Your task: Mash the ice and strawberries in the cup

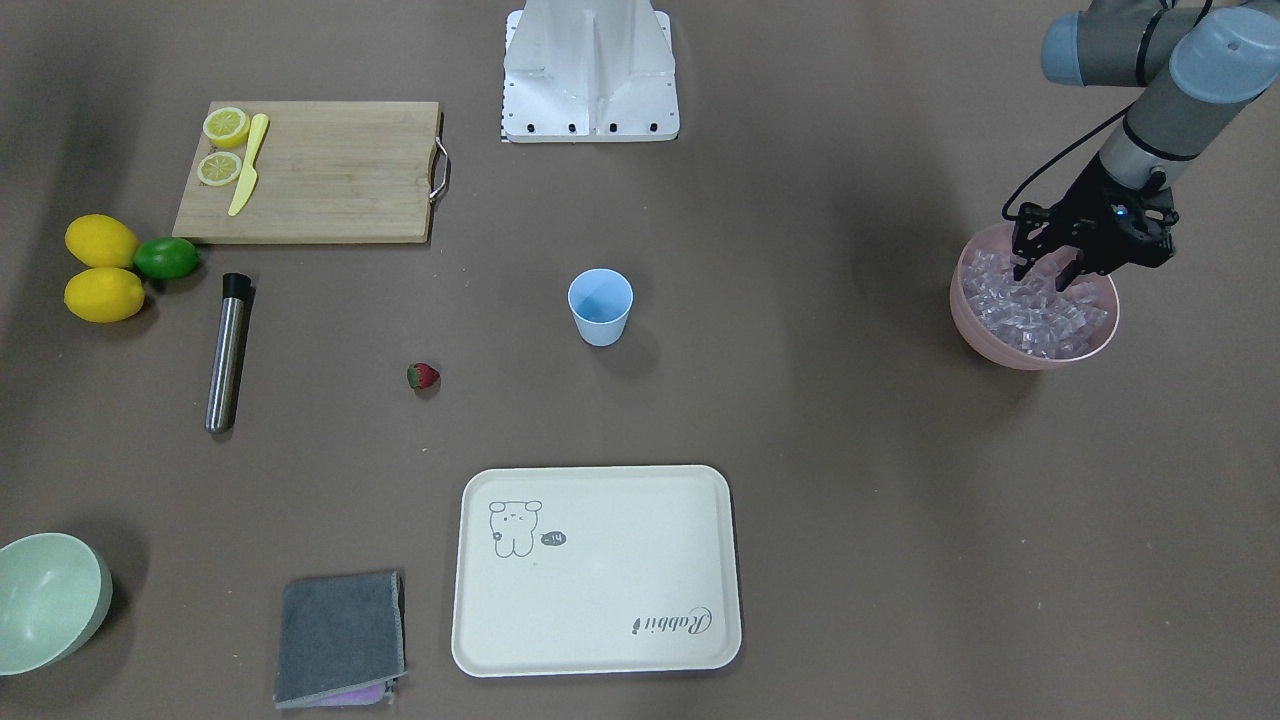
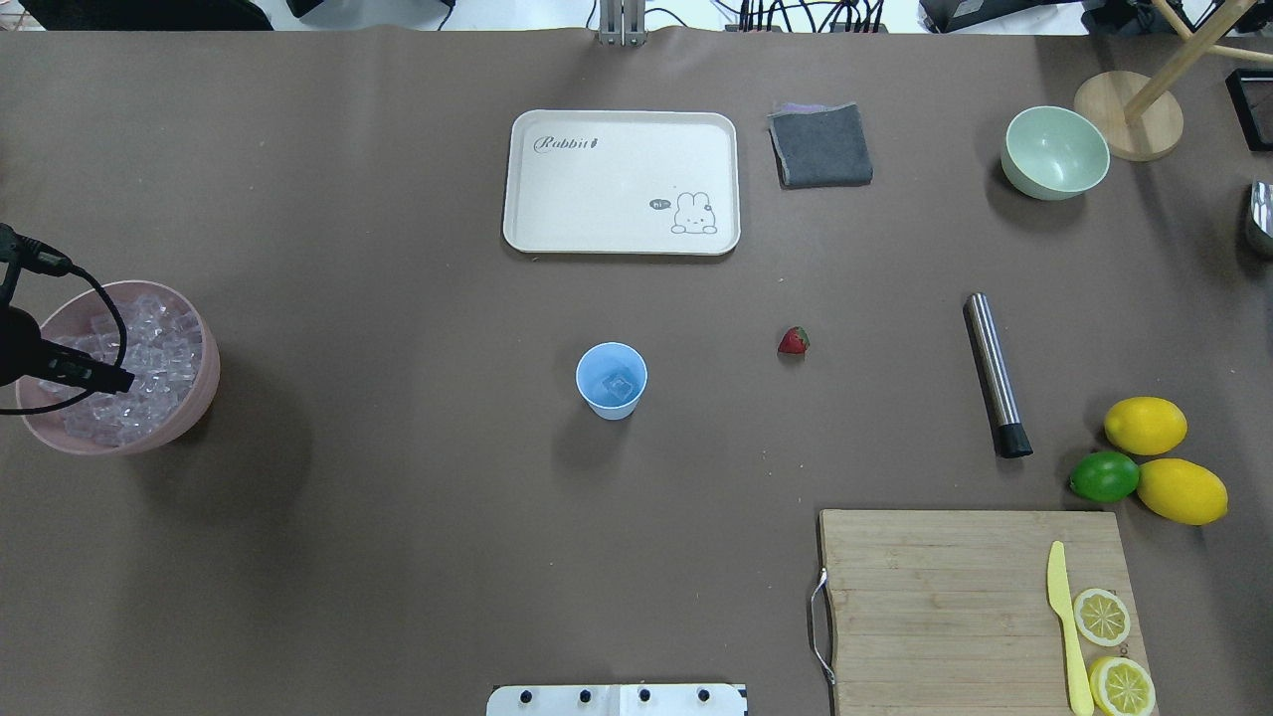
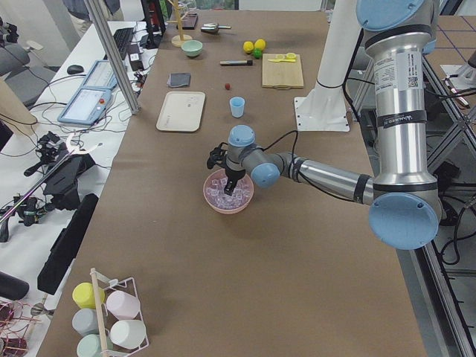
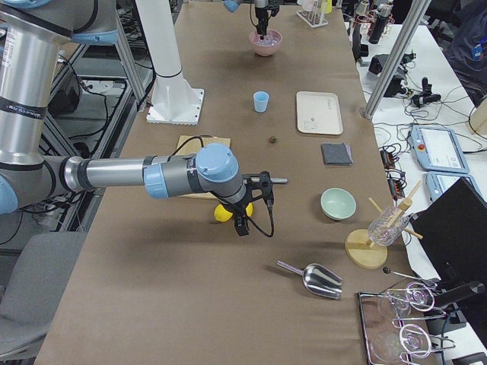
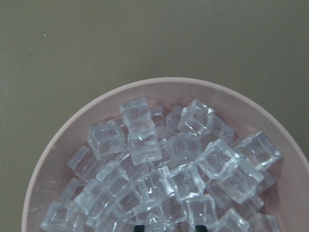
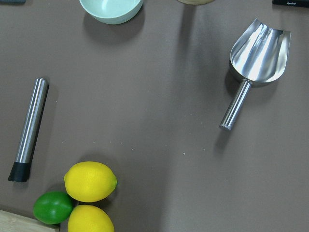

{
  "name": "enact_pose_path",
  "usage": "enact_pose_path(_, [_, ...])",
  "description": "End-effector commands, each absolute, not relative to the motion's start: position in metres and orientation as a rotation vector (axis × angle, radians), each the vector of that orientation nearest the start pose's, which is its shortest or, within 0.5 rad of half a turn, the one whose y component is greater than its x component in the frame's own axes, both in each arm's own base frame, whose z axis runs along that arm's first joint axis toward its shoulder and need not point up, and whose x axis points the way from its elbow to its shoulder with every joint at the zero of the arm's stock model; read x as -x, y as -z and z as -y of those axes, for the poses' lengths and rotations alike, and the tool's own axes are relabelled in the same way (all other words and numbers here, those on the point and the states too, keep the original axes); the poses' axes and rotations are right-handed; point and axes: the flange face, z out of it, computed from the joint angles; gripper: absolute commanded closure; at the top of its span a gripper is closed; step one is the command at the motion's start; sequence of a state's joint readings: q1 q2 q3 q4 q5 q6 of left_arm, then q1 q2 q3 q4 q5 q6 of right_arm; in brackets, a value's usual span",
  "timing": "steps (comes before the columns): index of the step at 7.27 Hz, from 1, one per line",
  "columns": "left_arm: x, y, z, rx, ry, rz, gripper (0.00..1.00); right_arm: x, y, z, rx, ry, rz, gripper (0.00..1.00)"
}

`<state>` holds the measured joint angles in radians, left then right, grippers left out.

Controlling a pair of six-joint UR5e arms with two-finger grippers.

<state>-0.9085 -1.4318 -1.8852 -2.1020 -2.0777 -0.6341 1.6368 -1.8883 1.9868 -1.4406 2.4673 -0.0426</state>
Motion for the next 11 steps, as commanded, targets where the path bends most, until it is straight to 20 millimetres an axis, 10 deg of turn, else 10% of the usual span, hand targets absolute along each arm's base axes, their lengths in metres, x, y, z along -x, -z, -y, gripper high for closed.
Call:
enact_pose_path(1, [-0.214, -0.511, 0.411, -0.178, 0.009, -0.847, 0.25, -0.080, -0.565, 0.364, -0.262, 0.080, 0.879, 0.00])
enact_pose_path(4, [-0.203, -0.525, 0.391, -0.124, 0.213, -0.928, 0.25, -0.080, -0.566, 0.365, -0.263, 0.082, 0.879, 0.00])
enact_pose_path(11, [-0.254, -0.540, 0.360, -0.060, 0.170, -1.008, 0.25, -0.080, -0.565, 0.365, -0.273, 0.086, 0.879, 0.00])
